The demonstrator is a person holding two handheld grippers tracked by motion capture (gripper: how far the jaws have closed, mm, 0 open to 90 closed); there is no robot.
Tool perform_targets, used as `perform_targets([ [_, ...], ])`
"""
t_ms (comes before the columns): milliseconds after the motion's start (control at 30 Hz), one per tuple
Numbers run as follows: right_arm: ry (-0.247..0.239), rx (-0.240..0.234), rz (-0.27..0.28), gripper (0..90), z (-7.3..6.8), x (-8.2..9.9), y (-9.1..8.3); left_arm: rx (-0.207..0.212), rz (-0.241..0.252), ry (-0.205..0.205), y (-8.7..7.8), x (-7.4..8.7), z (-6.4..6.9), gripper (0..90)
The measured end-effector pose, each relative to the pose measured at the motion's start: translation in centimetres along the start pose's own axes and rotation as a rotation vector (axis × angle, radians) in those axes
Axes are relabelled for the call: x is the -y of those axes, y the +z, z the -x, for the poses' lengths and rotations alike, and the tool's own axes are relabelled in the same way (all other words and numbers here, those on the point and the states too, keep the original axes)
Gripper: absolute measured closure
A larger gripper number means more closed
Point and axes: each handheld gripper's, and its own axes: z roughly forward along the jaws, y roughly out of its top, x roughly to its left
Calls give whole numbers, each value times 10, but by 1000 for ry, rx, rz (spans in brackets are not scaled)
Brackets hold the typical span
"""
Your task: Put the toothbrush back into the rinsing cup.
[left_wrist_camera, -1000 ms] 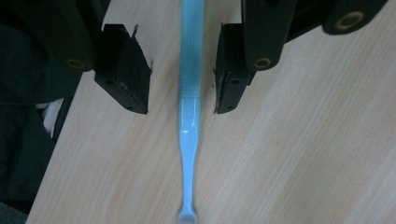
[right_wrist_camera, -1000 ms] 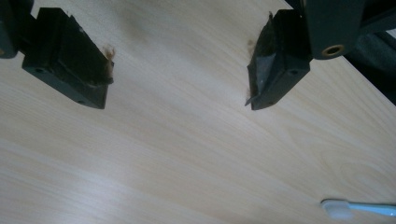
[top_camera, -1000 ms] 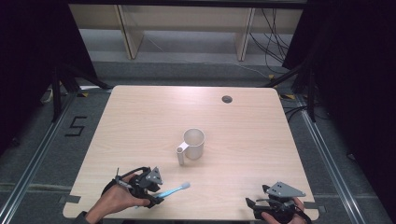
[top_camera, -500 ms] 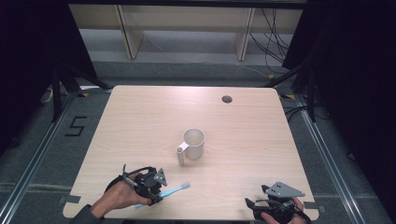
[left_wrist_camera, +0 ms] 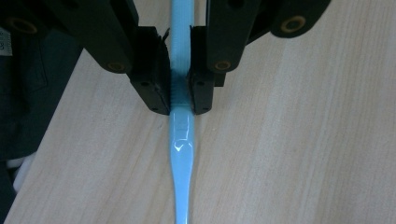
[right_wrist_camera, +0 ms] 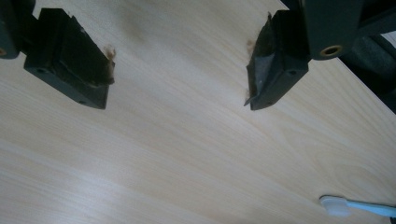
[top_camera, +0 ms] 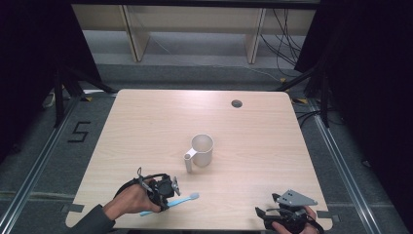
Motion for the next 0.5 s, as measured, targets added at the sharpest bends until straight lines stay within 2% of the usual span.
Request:
perform_targets([
  [33,-21,9,10,226,2,0,0,0,-11,4,0,-1,-1,775],
  [67,-21,6,10,226,2,0,0,-1,-30,4,0,-4,-1,776],
  [167,-6,2,1,227,1,0,0,3,-47,-11,1,-6,0,769],
  [200,5,-3,2,227,0,0,0,3,-54,-17,1,-7,0,769],
  [233,-20,3,12,229,1,-1,0,4,-61,-30,1,-9,-1,761],
  [267,-24,5,13,229,1,-1,0,9,-69,-38,1,-10,-1,758],
  [300,-14,-12,9,230,1,0,0,10,-67,-45,1,-10,-2,755],
  [367,-22,2,15,232,1,-1,-1,20,-69,-66,1,-10,-2,755],
  [467,-22,-1,15,233,1,-1,-1,6,-62,-59,1,-9,-2,773],
  [500,-29,0,18,234,1,-1,-1,-9,-57,-44,1,-8,0,776],
])
